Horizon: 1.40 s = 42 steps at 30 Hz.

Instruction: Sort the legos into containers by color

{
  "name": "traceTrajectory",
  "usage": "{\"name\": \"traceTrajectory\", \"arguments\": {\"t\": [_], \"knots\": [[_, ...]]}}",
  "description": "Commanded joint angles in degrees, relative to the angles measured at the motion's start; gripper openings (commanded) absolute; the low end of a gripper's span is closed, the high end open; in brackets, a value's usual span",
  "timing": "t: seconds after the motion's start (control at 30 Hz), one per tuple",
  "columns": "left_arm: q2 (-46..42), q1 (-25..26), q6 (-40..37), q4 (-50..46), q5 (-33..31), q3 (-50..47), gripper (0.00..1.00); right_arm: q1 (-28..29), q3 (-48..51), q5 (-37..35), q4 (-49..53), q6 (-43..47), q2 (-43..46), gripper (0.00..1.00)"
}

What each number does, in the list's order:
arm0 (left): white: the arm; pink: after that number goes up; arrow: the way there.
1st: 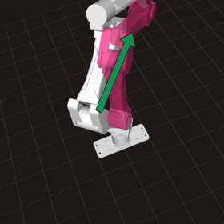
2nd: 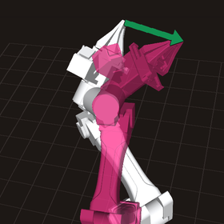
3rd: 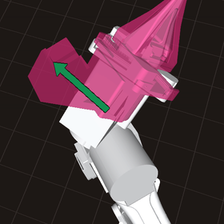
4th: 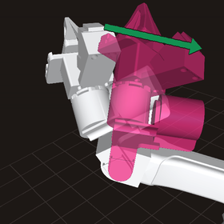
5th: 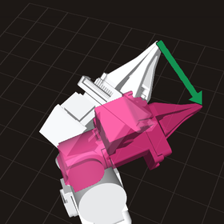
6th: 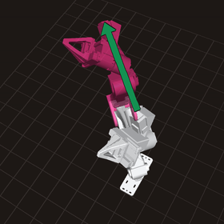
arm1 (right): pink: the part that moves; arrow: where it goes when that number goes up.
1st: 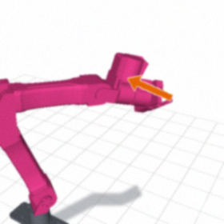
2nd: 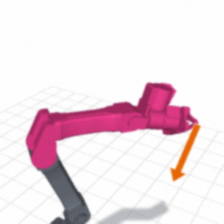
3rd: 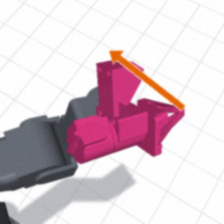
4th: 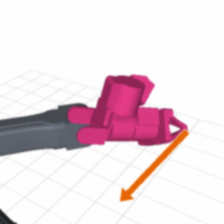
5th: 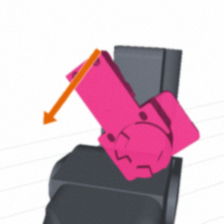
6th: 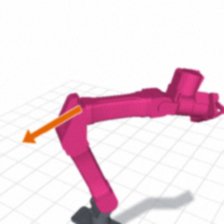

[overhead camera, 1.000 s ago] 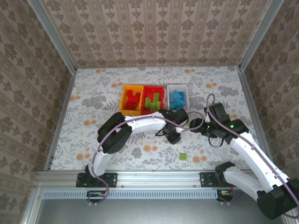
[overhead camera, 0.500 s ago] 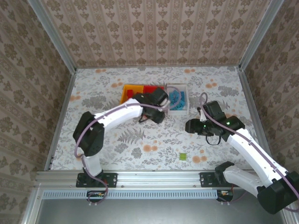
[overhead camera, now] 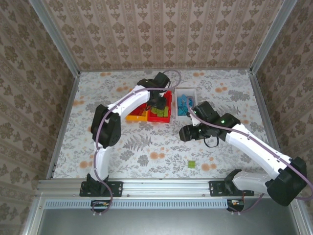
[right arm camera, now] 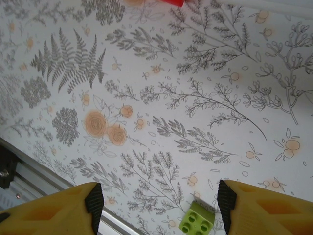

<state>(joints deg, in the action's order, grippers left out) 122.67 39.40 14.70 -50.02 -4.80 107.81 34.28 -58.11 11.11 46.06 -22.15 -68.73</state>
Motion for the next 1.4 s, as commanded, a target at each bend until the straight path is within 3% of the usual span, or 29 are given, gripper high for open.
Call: {"name": "traceTrajectory", "arguments": {"t": [0.0,0.27,0.53,0.8,0.97,1.13,1.37], "knots": [[1.34,0.08,2.04,-3.99,-0.51,2.42,0.48,1.04,-1.90,-1.12,7.19,1.49,-2.73,0.68],[-5.57,0.66,3.18,-2.92,-1.13,-2.51,0.60,3.23,2.14,2.82,16.06,-7.34,-8.08,0.72],[-25.00,2.06,4.57,3.04,1.61,-19.87,0.68,7.17,8.86,4.89,7.54,-18.58,-13.17,0.72],[-42.74,2.50,5.58,3.59,4.17,-36.82,0.69,8.24,11.46,3.51,1.70,-25.87,-19.60,0.63],[-49.35,2.52,5.94,2.50,4.62,-41.31,0.69,8.56,12.62,2.23,-1.64,-28.45,-21.19,0.50],[-55.81,2.44,7.57,2.12,2.81,-43.09,0.68,9.80,8.54,-1.78,-1.82,-27.86,-19.90,0.30],[-63.78,1.03,11.58,1.07,-3.49,-41.30,0.70,9.82,-12.56,-9.94,2.06,-19.38,-24.35,0.27]]}}
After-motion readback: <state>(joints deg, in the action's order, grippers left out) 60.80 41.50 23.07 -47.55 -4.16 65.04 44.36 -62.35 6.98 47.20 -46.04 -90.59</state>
